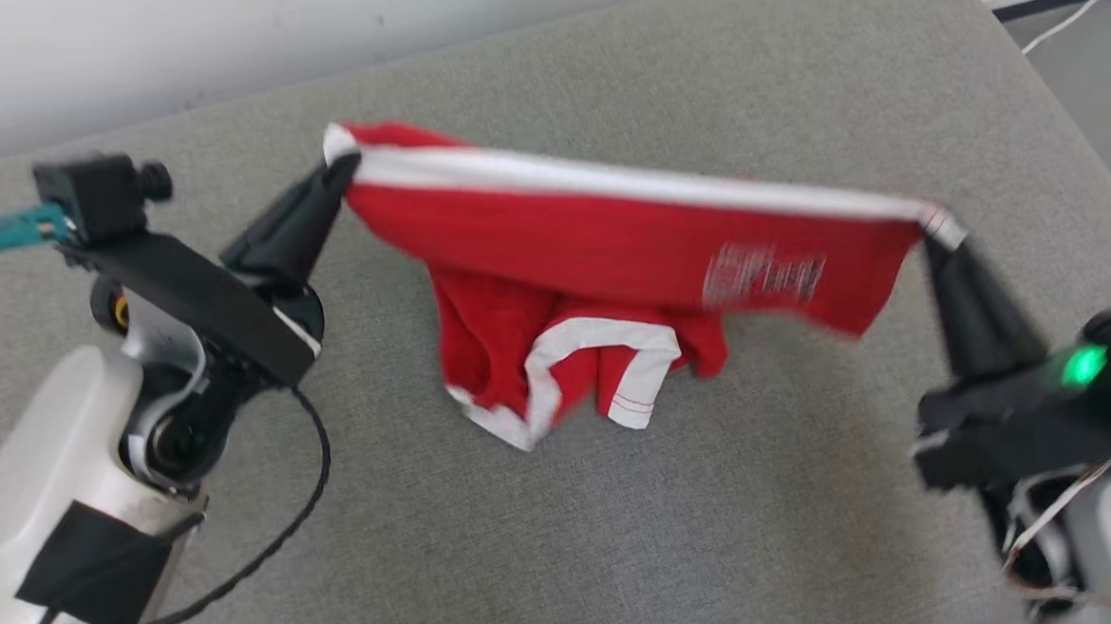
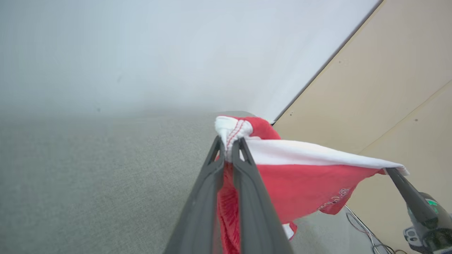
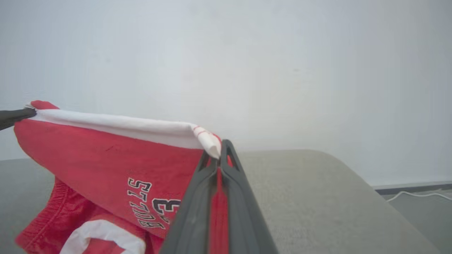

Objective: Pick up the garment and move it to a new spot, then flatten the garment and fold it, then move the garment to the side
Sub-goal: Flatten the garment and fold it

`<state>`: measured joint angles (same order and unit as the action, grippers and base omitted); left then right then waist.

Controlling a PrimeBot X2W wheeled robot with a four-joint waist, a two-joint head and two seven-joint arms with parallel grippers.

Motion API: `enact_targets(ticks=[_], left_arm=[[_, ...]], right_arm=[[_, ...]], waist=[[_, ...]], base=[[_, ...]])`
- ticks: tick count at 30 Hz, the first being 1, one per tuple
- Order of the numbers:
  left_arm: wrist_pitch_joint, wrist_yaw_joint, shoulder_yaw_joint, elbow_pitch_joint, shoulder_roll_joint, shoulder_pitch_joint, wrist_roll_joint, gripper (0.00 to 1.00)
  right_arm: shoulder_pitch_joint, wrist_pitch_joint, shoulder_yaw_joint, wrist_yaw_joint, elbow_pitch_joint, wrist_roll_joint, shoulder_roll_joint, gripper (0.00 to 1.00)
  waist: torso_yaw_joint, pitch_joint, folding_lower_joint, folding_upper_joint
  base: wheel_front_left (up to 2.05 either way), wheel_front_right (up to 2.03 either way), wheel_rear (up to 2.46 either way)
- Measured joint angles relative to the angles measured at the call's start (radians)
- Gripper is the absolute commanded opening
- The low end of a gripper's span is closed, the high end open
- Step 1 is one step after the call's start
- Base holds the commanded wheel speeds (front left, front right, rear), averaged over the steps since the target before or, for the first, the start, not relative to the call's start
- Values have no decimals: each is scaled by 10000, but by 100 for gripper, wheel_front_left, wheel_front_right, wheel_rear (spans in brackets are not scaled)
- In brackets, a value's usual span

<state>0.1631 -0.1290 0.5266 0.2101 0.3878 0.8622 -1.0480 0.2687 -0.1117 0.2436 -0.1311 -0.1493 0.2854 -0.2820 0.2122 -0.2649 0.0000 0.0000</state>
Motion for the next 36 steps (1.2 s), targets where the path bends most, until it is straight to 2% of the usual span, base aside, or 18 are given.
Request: enact_targets(ticks=[4, 8, 11, 17, 24, 30, 36], left_arm=[[-535, 355, -351, -761, 4, 208, 232, 0], [-1179, 1185, -679, -1540, -13, 382, 865, 0], [-1438, 1593, -815, -2288, -132, 417, 1011, 0], [-1367, 2031, -871, -3847, -171, 384, 1064, 0], [-1014, 2376, -811, -4725, -19, 226, 1062, 0], [-786, 2644, -894, -4196, 98, 506, 1185, 0], [-825, 2614, -878, -1578, -399, 2275, 1494, 0]], right_arm=[[802, 84, -362, 0, -566, -42, -119, 0], [1555, 217, -464, -2, -911, -44, -288, 0], [2058, 242, -591, 0, -1139, -44, -387, 0], [2793, 430, -736, 0, -1595, -15, -598, 0], [3224, 696, -732, 0, -1762, 111, -704, 0], [4462, 675, -307, 0, -825, 798, -872, 0], [7290, -194, 769, 0, 1866, 1446, -1220, 0]], waist=[[-108, 246, 0, 0], [-299, 467, 0, 0], [-478, 626, -1, -1], [-853, 916, -1, -1], [-1189, 1032, -1, -1], [-1287, 702, -1, -1], [-1360, -5, 1, -1]], base=[[0, 0, 0], [0, 0, 0], [0, 0, 0], [0, 0, 0], [0, 0, 0], [0, 0, 0], [0, 0, 0]])
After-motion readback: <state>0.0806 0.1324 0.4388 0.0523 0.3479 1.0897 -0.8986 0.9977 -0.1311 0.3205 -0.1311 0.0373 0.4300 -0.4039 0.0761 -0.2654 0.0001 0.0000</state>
